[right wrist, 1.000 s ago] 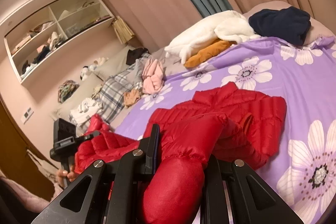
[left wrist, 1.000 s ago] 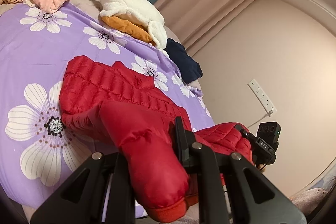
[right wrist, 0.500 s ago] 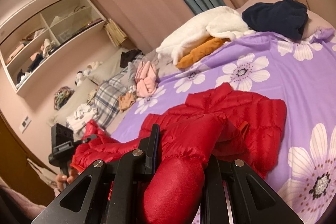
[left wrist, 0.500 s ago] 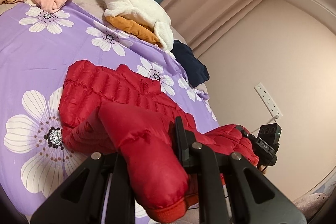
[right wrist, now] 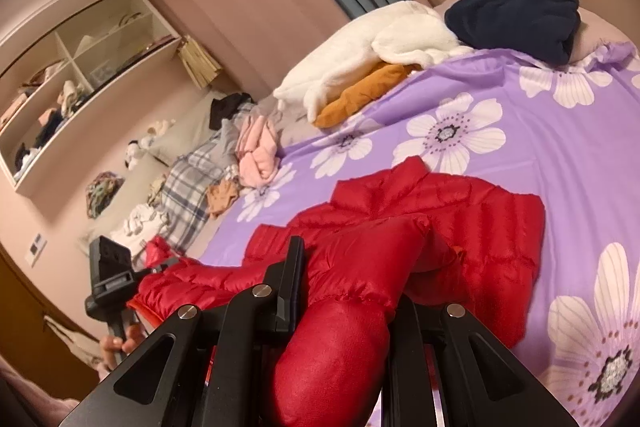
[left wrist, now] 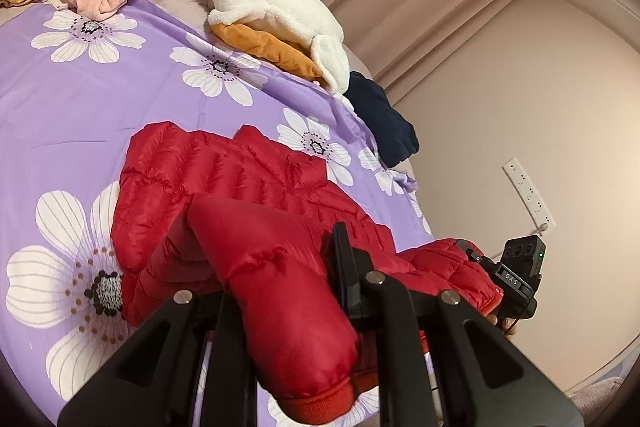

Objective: Fold large clothes

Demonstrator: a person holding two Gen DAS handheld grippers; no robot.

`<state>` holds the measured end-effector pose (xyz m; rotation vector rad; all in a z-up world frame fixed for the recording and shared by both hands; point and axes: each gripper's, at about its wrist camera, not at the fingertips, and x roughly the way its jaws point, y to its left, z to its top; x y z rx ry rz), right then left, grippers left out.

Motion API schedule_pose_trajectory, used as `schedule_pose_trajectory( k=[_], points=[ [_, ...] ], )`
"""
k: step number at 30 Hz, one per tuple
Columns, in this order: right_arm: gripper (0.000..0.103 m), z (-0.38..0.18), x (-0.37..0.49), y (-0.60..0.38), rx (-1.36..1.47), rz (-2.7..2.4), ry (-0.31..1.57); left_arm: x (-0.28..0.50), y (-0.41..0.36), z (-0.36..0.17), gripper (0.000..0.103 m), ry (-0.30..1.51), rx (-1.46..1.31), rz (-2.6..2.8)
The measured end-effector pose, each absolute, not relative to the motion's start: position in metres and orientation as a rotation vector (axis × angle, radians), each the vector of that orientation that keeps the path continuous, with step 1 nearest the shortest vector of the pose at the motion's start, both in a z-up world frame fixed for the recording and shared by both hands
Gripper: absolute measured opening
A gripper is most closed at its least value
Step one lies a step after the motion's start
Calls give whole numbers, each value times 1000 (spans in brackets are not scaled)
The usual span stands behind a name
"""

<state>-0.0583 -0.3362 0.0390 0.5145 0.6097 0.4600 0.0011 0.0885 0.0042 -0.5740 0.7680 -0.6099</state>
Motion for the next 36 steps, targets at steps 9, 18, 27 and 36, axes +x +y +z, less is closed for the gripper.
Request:
schedule_pose_trajectory(
  k=[9,18,27,36],
  points=[
    [18,25,-31,-341,523,427,648,29,82,-7,15,804,-570,-587],
    [18,9,-3,-345,534,393,690,59,78,-19,15,835,-570,-559],
    [18,-11,21,-351,545,355,742,87,73,-36,15,873,-562,-530],
    [18,-31,43,-355,557,323,797,109,70,-53,15,910,-575,-496]
  ],
)
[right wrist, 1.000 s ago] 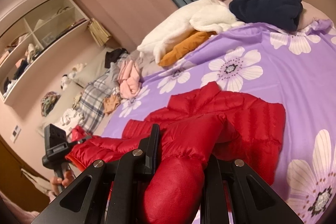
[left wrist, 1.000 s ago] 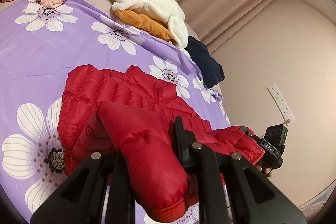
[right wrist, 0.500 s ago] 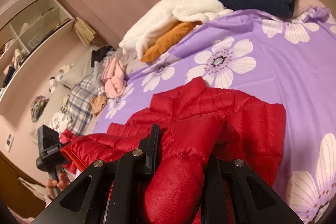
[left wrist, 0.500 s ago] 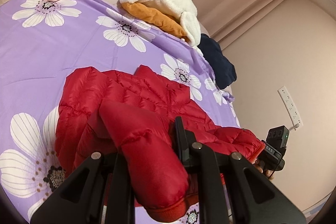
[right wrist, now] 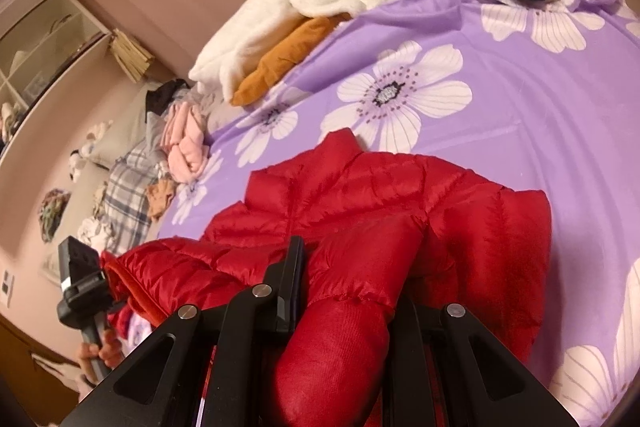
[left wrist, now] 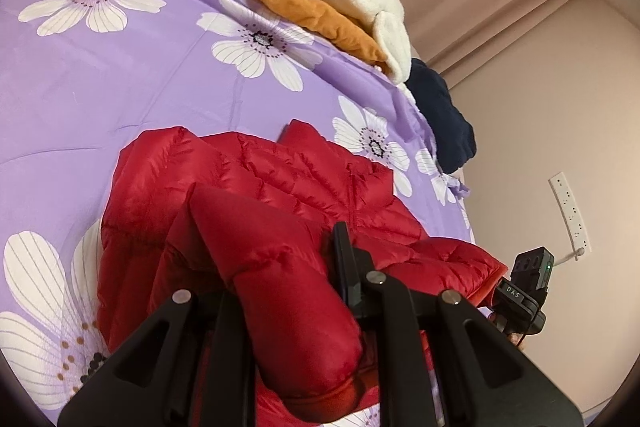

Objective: Fold large clothes

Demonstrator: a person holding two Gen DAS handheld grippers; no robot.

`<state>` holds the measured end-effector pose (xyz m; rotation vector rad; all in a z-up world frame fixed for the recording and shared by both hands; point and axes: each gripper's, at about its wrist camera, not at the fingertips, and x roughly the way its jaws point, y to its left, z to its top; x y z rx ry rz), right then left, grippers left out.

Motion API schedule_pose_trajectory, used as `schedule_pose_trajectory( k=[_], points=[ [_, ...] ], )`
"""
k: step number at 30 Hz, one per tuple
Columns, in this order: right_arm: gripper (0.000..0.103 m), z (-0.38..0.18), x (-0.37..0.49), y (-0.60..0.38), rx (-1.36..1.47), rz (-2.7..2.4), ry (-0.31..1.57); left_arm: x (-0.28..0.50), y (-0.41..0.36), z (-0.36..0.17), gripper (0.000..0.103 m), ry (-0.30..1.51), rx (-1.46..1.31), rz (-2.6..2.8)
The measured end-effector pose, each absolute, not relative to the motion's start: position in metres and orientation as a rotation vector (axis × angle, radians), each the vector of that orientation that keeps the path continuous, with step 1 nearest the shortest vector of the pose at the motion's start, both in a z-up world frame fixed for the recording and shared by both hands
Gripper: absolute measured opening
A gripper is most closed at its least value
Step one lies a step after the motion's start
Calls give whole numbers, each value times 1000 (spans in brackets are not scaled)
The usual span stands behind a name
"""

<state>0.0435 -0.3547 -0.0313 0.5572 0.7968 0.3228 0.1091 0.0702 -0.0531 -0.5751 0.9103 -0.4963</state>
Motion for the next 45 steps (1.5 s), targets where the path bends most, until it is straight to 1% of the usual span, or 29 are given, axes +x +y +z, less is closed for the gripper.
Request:
schedule_pose_trajectory(
  k=[27,45],
  points=[
    [18,-42,82,-371,605,248,809,159,47,-52,15,920,-494,-471],
    [18,-51,97,-374,614,218,832,179,40,-68,15,951,-460,-437]
  ],
)
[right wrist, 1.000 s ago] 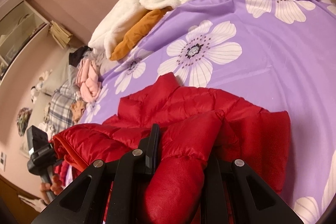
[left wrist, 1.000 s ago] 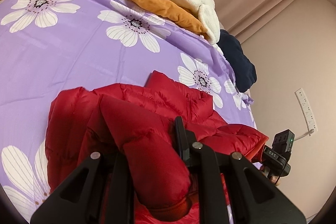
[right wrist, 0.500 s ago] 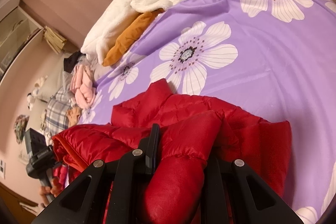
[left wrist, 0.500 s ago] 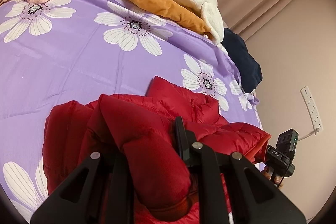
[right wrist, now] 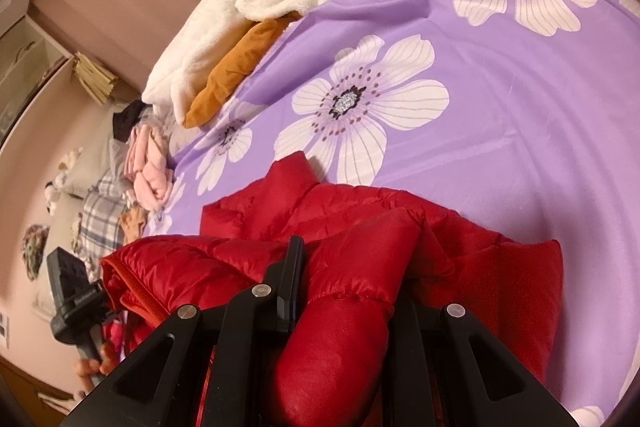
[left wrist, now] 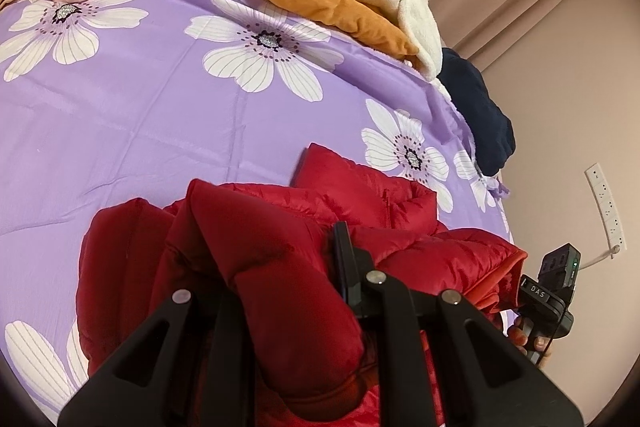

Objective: Fold large clothes

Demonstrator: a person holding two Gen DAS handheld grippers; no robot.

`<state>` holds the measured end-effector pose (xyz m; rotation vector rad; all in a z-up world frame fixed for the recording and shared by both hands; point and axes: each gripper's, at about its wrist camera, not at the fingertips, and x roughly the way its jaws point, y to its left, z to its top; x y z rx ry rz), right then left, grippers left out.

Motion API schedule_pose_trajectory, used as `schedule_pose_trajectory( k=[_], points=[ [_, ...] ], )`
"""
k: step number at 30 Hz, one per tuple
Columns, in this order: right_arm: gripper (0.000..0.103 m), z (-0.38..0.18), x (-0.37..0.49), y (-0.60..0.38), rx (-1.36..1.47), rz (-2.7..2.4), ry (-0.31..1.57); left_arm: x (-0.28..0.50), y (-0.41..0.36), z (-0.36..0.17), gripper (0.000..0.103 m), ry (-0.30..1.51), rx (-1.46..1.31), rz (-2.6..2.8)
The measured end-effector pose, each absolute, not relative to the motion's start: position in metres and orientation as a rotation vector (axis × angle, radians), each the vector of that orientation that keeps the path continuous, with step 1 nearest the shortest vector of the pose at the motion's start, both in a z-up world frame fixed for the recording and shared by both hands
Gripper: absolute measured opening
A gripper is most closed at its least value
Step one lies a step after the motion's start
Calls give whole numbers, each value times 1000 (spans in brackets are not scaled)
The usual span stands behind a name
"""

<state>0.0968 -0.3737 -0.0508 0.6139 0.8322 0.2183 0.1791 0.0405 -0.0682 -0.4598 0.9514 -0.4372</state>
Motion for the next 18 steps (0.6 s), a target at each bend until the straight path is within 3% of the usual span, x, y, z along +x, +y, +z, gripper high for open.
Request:
schedule_pose_trajectory(
  k=[18],
  points=[
    [18,-56,98,-376,653,206,849,181,39,-75,17,959,-444,-409]
  ],
)
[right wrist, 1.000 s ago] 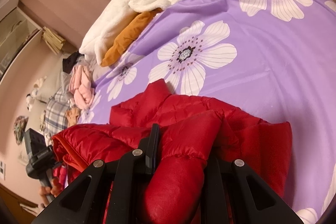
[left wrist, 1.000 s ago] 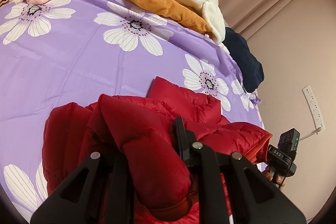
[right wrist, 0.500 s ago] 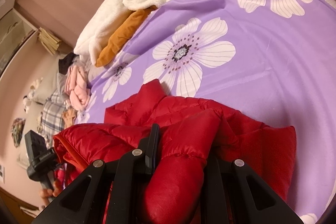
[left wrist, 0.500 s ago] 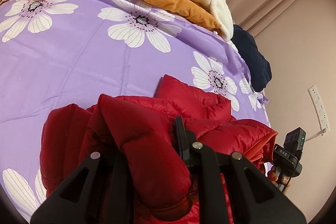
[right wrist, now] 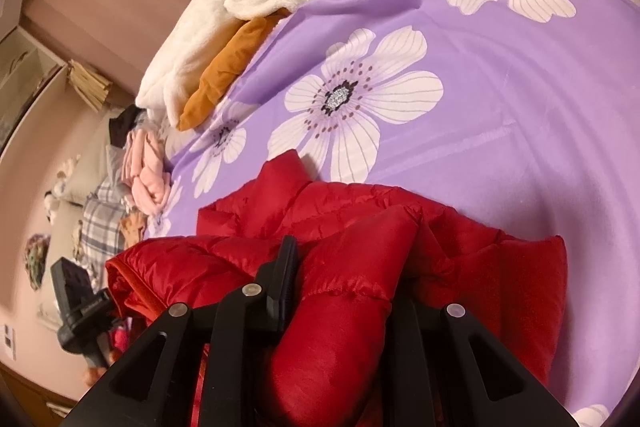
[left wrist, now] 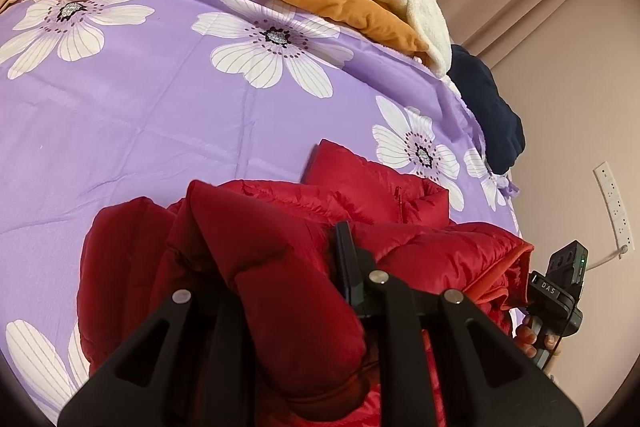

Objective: Fold large clothes

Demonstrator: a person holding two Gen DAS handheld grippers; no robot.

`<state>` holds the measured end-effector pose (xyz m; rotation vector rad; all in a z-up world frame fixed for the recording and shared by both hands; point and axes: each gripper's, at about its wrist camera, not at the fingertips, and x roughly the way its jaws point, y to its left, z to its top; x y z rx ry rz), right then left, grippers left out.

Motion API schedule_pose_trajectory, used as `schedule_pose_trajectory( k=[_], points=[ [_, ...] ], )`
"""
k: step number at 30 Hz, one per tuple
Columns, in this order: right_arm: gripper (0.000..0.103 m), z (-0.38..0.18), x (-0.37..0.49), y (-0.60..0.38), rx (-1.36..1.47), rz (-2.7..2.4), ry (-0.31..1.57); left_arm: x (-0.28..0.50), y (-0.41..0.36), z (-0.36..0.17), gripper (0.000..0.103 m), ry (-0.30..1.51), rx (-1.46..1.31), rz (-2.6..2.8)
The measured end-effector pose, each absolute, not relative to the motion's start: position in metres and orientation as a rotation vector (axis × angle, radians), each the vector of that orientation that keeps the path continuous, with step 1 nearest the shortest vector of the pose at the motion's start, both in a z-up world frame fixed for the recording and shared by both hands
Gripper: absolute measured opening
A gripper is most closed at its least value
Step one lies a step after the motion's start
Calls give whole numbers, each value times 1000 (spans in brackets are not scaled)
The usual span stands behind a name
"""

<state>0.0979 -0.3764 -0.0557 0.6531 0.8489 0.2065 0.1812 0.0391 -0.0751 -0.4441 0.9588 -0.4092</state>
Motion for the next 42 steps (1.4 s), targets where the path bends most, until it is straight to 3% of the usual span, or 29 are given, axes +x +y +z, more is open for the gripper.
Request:
schedule_pose_trajectory(
  k=[13,16,18,19,28,34,37,39,42],
  points=[
    [27,-49,94,-379,707,183,851,175,44,-72,21,955,-469,-387],
    [36,-46,92,-381,724,176,839,173,46,-71,24,950,-483,-381],
    [54,-42,89,-384,739,168,821,171,46,-69,26,946,-480,-376],
    [55,-40,86,-386,750,163,806,170,46,-68,26,944,-477,-374],
    [60,-34,80,-389,762,129,786,163,48,-59,31,922,-476,-374],
    [64,-30,77,-393,776,116,765,160,50,-51,40,909,-480,-374],
    [67,-25,75,-399,800,99,740,158,53,-46,54,900,-492,-369],
    [68,-22,73,-402,805,89,723,153,58,-39,87,864,-488,-327],
    [69,-19,70,-404,799,72,707,148,67,-30,95,812,-489,-294]
  ],
)
